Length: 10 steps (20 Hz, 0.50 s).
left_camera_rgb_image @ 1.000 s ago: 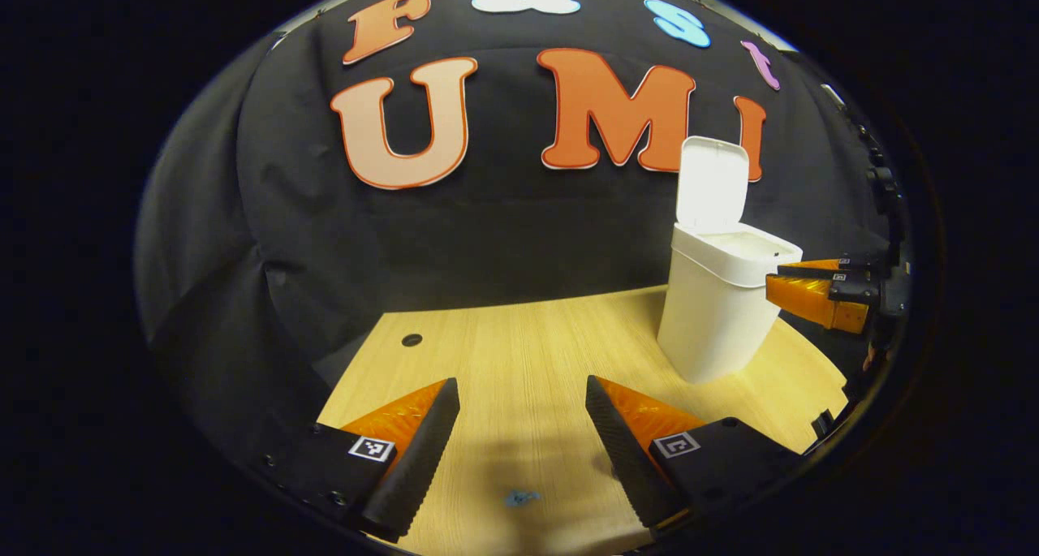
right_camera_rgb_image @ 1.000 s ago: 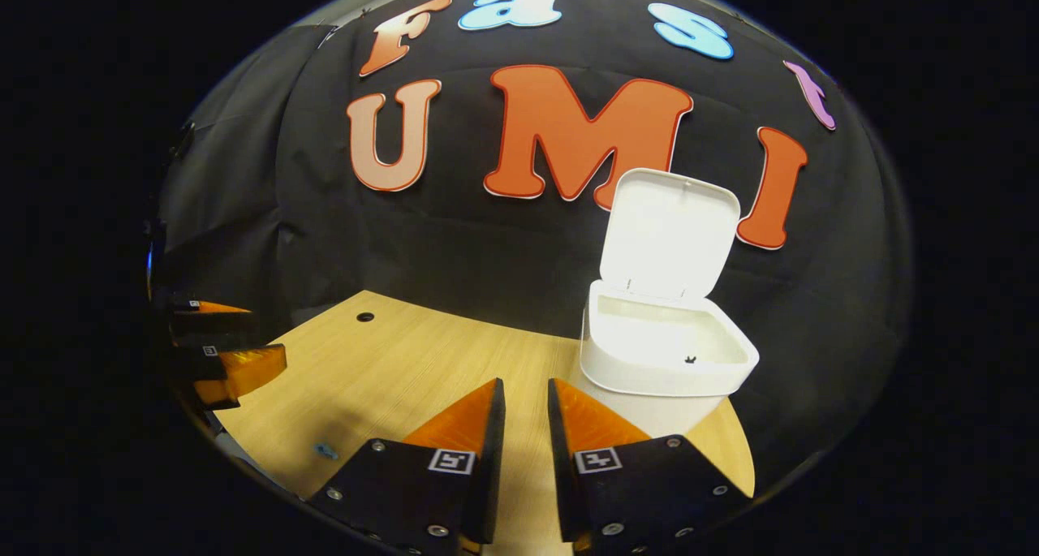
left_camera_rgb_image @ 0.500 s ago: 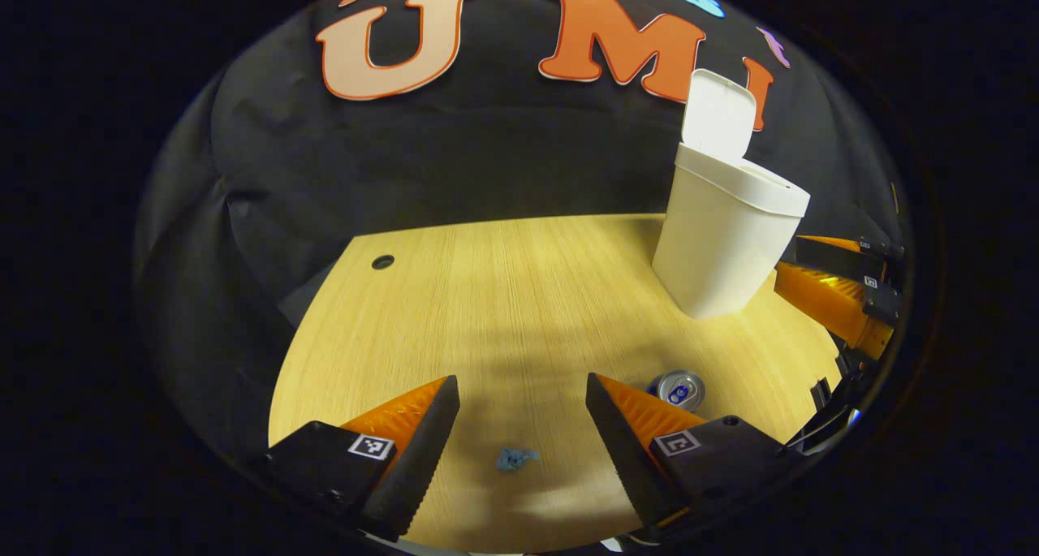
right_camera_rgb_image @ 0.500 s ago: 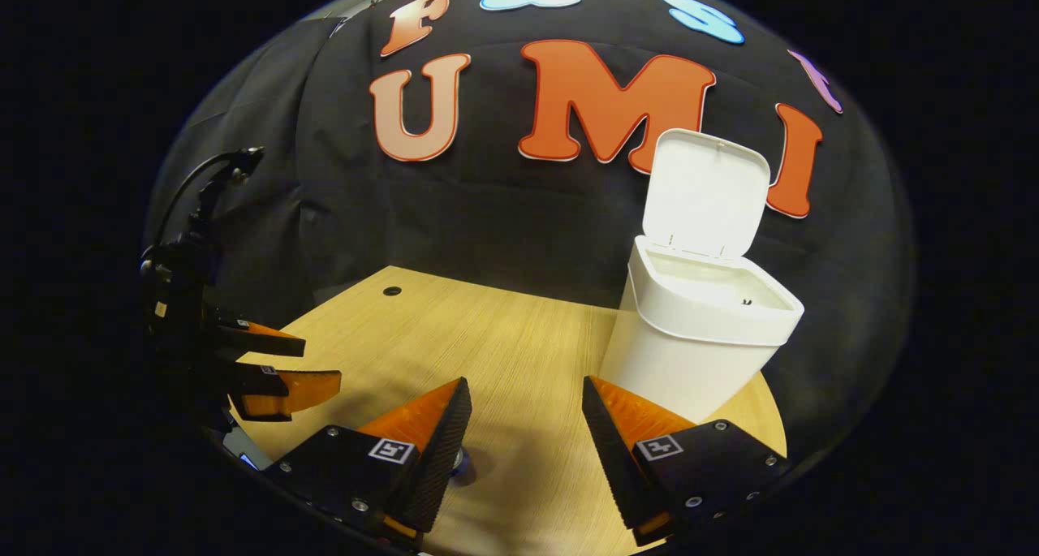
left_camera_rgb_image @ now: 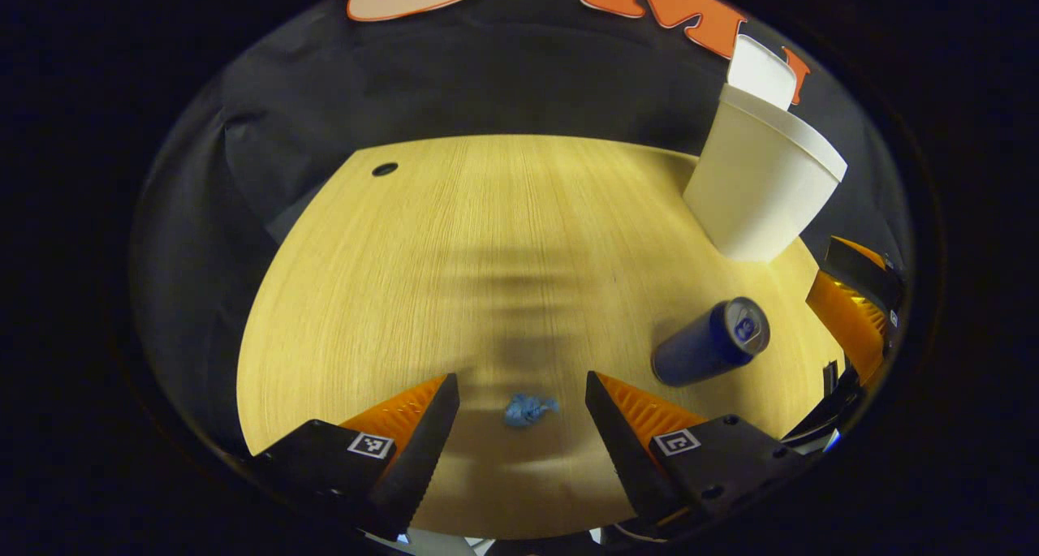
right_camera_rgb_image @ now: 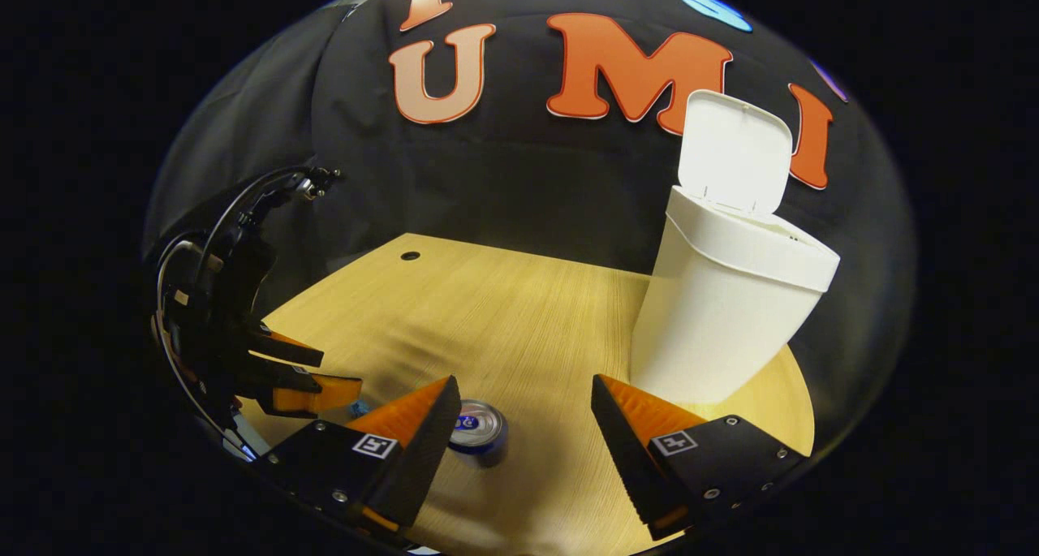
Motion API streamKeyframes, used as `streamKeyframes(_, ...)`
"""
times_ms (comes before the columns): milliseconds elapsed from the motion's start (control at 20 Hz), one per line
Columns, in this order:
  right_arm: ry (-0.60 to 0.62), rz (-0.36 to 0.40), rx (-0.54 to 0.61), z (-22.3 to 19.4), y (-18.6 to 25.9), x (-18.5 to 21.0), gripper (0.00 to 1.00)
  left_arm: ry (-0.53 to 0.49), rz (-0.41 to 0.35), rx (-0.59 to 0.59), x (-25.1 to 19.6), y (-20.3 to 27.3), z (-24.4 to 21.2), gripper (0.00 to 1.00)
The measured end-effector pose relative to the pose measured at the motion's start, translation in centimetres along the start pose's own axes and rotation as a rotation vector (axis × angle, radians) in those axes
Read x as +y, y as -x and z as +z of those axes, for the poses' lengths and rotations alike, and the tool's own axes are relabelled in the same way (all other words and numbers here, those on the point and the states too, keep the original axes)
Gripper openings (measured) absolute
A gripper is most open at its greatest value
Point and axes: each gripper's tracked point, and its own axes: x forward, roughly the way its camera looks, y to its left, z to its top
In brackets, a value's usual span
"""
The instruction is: Press the lid of the desktop garbage bin to open it, pick up the crumpled paper on the desktop and throw it into the bin, then pick up the pop can on the desktop and drop it into the bin, and finally close the garbage bin lid.
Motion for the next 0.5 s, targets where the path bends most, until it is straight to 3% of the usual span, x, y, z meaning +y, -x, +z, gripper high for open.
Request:
streamKeyframes(100,-0.004,-0.004,0.013,-1.0,-0.3,0.4,0.98,0.005,0.002,0.042,0.5,-0.8,-0.9,1.0)
streamKeyframes(200,-0.005,-0.003,0.03,-1.8,-0.5,0.9,0.98,0.015,-0.001,0.082,0.8,-1.4,-1.1,0.97)
streamKeyframes(500,-0.01,0.006,0.058,-3.5,-1.1,2.0,0.98,-0.009,0.004,0.154,1.2,-2.2,2.0,0.98)
